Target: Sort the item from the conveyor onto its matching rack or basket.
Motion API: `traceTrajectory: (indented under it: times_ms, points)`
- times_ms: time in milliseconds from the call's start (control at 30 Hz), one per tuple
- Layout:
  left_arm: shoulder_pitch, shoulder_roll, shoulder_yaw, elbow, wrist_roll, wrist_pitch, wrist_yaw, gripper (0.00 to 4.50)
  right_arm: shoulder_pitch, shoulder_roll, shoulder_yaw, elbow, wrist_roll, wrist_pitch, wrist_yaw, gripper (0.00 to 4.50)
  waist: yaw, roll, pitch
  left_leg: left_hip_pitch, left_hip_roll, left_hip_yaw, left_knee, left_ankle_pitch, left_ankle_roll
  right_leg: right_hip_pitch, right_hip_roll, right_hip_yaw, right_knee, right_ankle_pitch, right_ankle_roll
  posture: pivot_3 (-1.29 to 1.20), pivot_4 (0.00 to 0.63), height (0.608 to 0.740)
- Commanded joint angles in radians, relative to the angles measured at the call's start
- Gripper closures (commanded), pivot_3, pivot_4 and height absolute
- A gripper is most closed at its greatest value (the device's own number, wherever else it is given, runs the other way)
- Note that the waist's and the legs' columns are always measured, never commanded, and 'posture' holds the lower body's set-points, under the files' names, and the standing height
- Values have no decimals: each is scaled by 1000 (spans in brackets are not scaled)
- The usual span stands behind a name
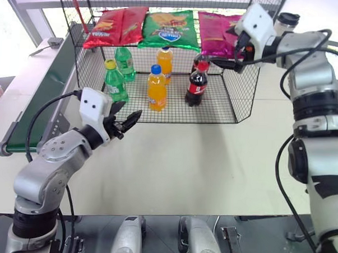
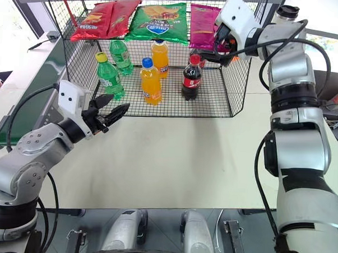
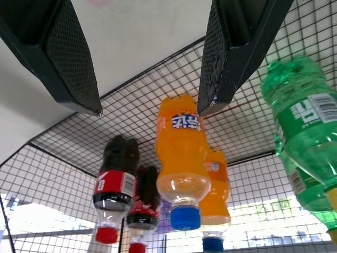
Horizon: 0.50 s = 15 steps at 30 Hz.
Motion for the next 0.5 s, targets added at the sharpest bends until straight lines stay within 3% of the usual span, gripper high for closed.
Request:
traceTrajectory:
  times_ms: [33, 233, 333, 500]
  points:
    - [2, 12, 34, -20, 12, -31, -4, 1527, 66, -44, -59, -202, 58, -31, 6, 23, 2, 0, 0, 0, 0, 0, 0, 0, 0, 0, 0, 0, 0, 0, 0, 0, 150, 740]
    - [-27, 15, 60, 12, 12, -37, 0, 1527, 205, -80, -113, -399, 64, -18, -95, 23, 1, 0, 0, 0, 0, 0, 1, 0, 0, 0, 0, 0, 1, 0, 0, 0, 150, 740]
    - [-26, 25, 98, 5, -21, -30, -12, 1527, 379, -87, -263, -664, 287, 202, -77, 23, 8, 0, 0, 0, 0, -1, 0, 0, 0, 1, 0, -1, 0, 0, 0, 0, 150, 740]
    - [10, 58, 184, -19, -136, 23, -50, 1527, 653, -20, -439, -1009, 603, 573, -212, 23, 21, 0, 0, -1, 1, -2, 0, -1, 1, 1, -1, -2, -1, 0, 0, 0, 150, 740]
